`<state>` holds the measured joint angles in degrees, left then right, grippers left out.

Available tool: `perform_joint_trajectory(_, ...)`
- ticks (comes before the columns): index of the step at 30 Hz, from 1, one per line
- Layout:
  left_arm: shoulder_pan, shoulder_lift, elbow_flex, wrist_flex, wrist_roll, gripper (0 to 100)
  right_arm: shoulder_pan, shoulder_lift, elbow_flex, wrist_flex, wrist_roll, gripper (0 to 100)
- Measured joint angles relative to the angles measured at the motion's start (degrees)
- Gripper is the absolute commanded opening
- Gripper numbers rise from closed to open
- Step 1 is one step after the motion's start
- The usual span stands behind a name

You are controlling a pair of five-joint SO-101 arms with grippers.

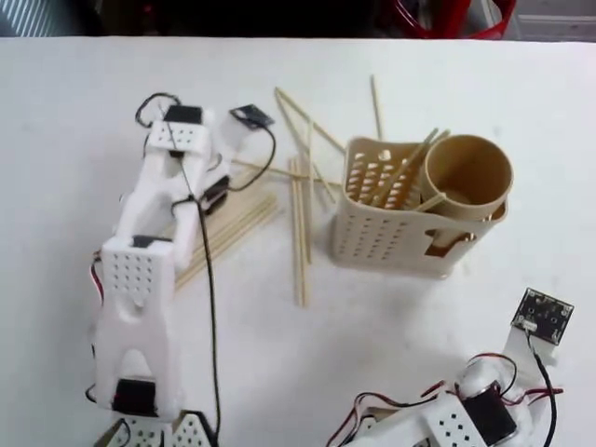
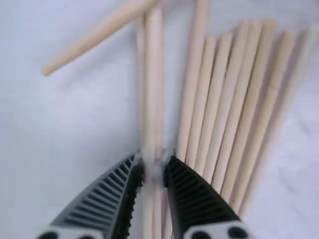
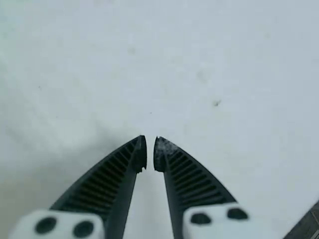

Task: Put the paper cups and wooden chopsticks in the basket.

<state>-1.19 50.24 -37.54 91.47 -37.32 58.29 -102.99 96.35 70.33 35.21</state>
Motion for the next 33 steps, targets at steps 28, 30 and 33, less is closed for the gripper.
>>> perform_joint_trajectory(28, 7.74, -41.05, 10.64, 10.81, 13.98, 2, 0.00, 0.00, 0.00, 0.00, 0.00, 3.8)
perform_joint_trajectory(30, 8.62, -45.19, 10.64, 10.64, 15.38, 2, 0.00, 0.00, 0.00, 0.00, 0.00, 3.8)
perform_joint_trajectory(33, 8.88, -49.67, 10.64, 8.35, 17.58, 2, 0.00, 0.00, 0.00, 0.00, 0.00, 3.8)
